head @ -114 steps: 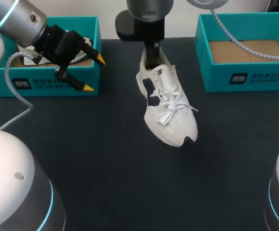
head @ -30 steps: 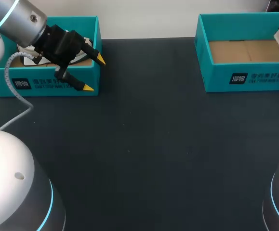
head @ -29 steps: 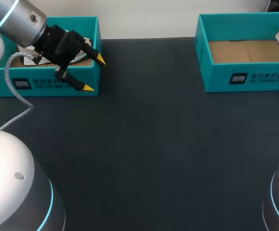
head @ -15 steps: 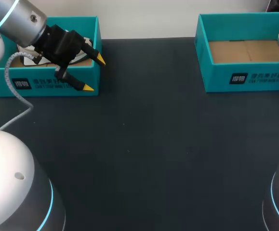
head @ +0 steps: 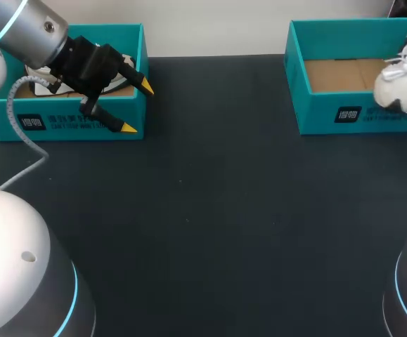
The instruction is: Take the shoe out of the shoebox, open the shoe tongue, remove and reinsert the insole, then place the shoe into the shoebox
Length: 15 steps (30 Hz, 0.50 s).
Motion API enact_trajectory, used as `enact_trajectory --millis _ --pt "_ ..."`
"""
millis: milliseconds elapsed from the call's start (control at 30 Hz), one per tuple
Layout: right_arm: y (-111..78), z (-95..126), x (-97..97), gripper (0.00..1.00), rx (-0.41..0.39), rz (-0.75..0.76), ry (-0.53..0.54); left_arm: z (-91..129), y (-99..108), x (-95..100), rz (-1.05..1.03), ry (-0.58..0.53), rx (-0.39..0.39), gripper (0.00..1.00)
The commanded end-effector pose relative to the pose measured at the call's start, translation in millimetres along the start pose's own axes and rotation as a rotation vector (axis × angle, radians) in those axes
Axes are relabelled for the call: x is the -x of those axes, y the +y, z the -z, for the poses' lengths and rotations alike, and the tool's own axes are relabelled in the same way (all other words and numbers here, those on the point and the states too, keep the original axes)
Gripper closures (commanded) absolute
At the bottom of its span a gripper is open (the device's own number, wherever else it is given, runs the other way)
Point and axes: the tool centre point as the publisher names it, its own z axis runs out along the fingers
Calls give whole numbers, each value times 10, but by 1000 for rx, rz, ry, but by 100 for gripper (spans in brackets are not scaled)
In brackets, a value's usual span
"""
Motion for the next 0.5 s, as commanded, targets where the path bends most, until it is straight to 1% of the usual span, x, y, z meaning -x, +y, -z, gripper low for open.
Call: enact_trajectory --millis 33,100,133,500 --pt "24 -24 64 100 -99 -584 115 0 2 -4 0 0 2 0" --pt "-3 -28 44 100 -114 -674 129 0 2 -4 0 0 2 0" --pt "-26 -20 32 100 -142 -695 109 0 2 -4 0 0 2 0" --pt "-26 -20 32 100 -142 -695 109 0 2 -4 0 0 2 0"
